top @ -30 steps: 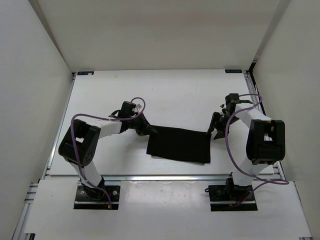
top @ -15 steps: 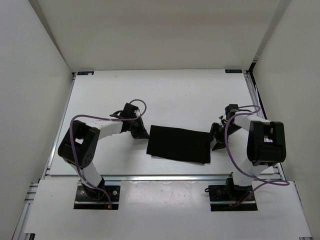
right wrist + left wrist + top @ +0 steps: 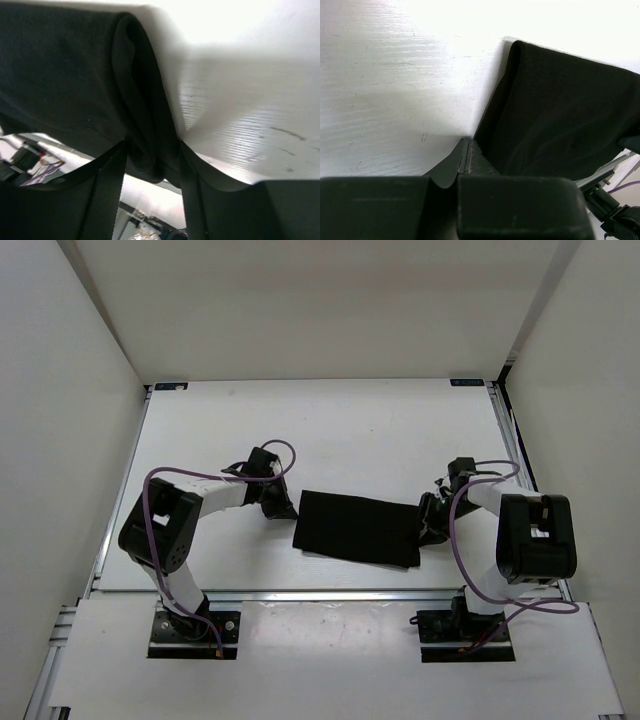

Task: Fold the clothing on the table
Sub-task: Fold the skirt

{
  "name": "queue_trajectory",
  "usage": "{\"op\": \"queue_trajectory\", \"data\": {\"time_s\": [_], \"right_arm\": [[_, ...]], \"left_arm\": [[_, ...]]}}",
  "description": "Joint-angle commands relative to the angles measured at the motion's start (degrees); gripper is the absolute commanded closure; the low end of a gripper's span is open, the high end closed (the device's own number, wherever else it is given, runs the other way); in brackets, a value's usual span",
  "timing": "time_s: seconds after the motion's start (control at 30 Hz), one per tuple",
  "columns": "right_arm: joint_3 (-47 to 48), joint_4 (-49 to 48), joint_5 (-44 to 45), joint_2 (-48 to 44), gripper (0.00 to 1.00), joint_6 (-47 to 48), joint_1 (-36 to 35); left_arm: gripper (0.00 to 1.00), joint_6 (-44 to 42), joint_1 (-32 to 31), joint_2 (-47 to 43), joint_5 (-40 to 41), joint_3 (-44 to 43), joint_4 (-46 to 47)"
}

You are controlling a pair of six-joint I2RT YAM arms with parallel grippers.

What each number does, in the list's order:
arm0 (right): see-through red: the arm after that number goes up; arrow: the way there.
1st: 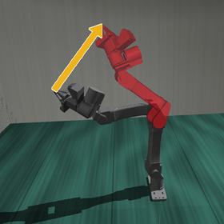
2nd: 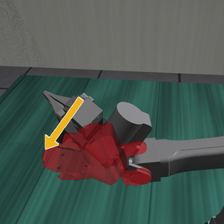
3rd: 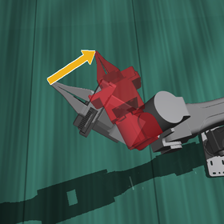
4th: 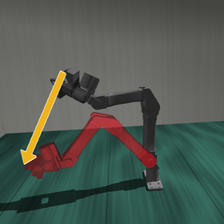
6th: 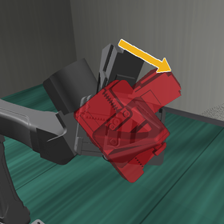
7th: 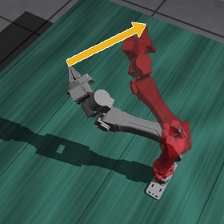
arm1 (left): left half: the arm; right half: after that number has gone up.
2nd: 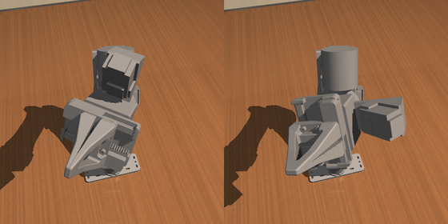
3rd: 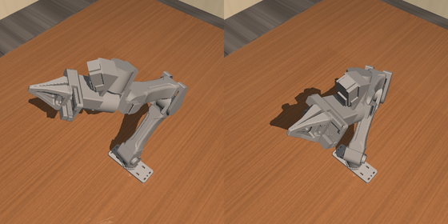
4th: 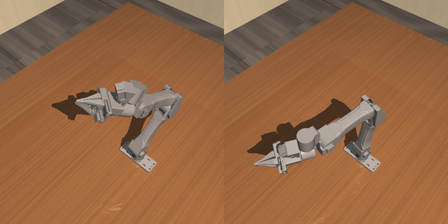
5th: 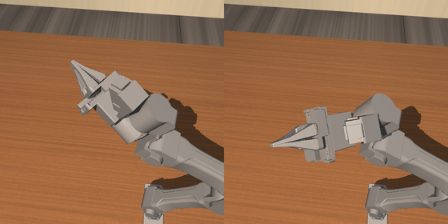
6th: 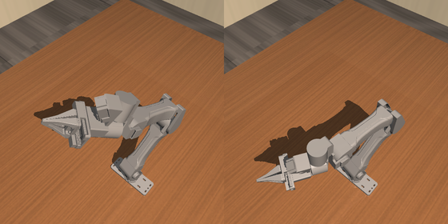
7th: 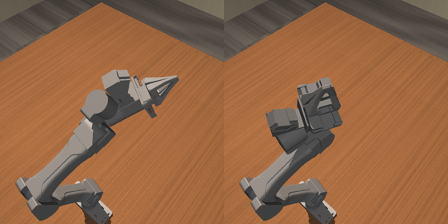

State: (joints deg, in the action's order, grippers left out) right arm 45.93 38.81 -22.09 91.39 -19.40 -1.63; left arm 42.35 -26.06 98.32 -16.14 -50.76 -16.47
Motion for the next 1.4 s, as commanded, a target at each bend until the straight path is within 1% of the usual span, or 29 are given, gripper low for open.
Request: {"op": "queue_trajectory", "data": {"time_s": [0.0, 0.07, 0.1, 0.13, 0.17, 0.2, 0.23, 0.27, 0.3, 0.33, 0.43, 0.47, 0.53, 0.63, 0.73, 0.93, 1.07, 1.1, 1.2, 1.3, 1.37], "right_arm": [[-4.35, -5.57, -3.38, -0.52, 0.52, -2.21, 0.05], [-6.20, -8.39, -5.33, 0.01, 0.57, -3.01, -0.22], [-6.81, -10.31, -7.16, 0.62, 0.61, -3.80, -0.65], [-7.26, -11.55, -8.23, 0.63, 0.67, -3.72, -1.00], [-7.52, -12.08, -8.58, 0.71, 0.71, -3.80, -0.66], [-7.96, -13.22, -9.46, 1.15, 0.76, -3.89, -0.66], [-8.22, -14.01, -9.90, 1.24, 0.87, -4.24, -0.48], [-8.75, -14.37, -10.17, 1.50, 0.90, -4.42, -0.39], [-9.28, -15.24, -10.08, 0.55, 0.97, -4.51, 0.65], [-9.46, -15.43, -9.65, 0.71, 0.99, -4.94, 0.92], [-10.07, -13.76, -6.76, -0.60, 1.00, -4.60, 1.54], [-9.38, -11.93, -5.44, -1.13, 1.00, -3.99, 3.28], [-8.67, -9.21, -2.37, -1.40, 1.00, -2.85, 4.35], [-7.53, -5.78, -1.57, -2.62, 1.00, -2.13, 5.49], [-4.29, -2.17, 3.52, -4.29, 1.00, -2.14, 4.00], [3.19, 3.99, 6.09, -7.89, 1.00, -2.49, 3.83], [9.69, 6.80, 4.16, -9.04, 1.00, -3.01, 1.11], [11.18, 7.24, 3.20, -8.95, 1.00, -3.01, -0.73], [13.83, 7.34, 0.66, -8.43, 1.00, -3.19, -3.46], [15.94, 6.28, -2.34, -5.54, 0.99, -3.89, -8.37], [19.00, 4.71, -4.10, -3.69, 1.00, -4.94, -10.14]], "left_arm": [[1.00, -2.01, -0.22, 2.22, 2.34, -0.47, -1.99], [1.00, -2.62, 0.22, 2.49, 1.90, -0.39, -2.34], [1.00, -2.27, 0.14, 2.40, 1.82, -0.39, -2.43], [1.00, -2.53, 0.31, 2.57, 1.64, -0.39, -2.60], [1.00, -2.62, 0.57, 2.31, 1.29, -0.65, -2.78], [1.00, -2.62, 0.66, 2.83, 0.85, -0.74, -2.87], [1.00, -3.23, 1.01, 3.10, 1.02, -1.09, -3.21], [1.00, -3.24, 0.58, 3.10, 0.94, -1.18, -3.48], [1.00, -3.32, 0.66, 3.45, 0.85, -1.35, -3.83], [1.00, -3.50, 0.58, 3.37, 0.50, -1.70, -3.83], [1.00, -3.41, -0.04, 3.63, -0.81, -2.67, -4.19], [1.00, -3.50, -0.30, 4.24, -1.52, -3.28, -4.62], [1.00, -3.85, -1.88, 4.77, -2.23, -4.16, -4.88], [1.00, -4.21, -3.72, 6.08, -3.20, -5.57, -4.98], [1.00, -4.64, -5.04, 7.76, -4.60, -6.63, -5.42], [1.00, -5.35, -5.93, 8.55, -5.74, -8.47, -5.77], [1.00, -5.43, -5.93, 8.90, -6.45, -8.65, -5.94], [1.00, -5.26, -5.67, 8.99, -6.62, -8.30, -5.33], [1.00, -5.08, -5.14, 8.56, -7.06, -7.51, -4.80], [1.00, -4.91, -5.40, 8.90, -7.50, -7.24, -4.36], [1.00, -5.08, -5.57, 8.90, -7.15, -7.42, -4.71]]}}
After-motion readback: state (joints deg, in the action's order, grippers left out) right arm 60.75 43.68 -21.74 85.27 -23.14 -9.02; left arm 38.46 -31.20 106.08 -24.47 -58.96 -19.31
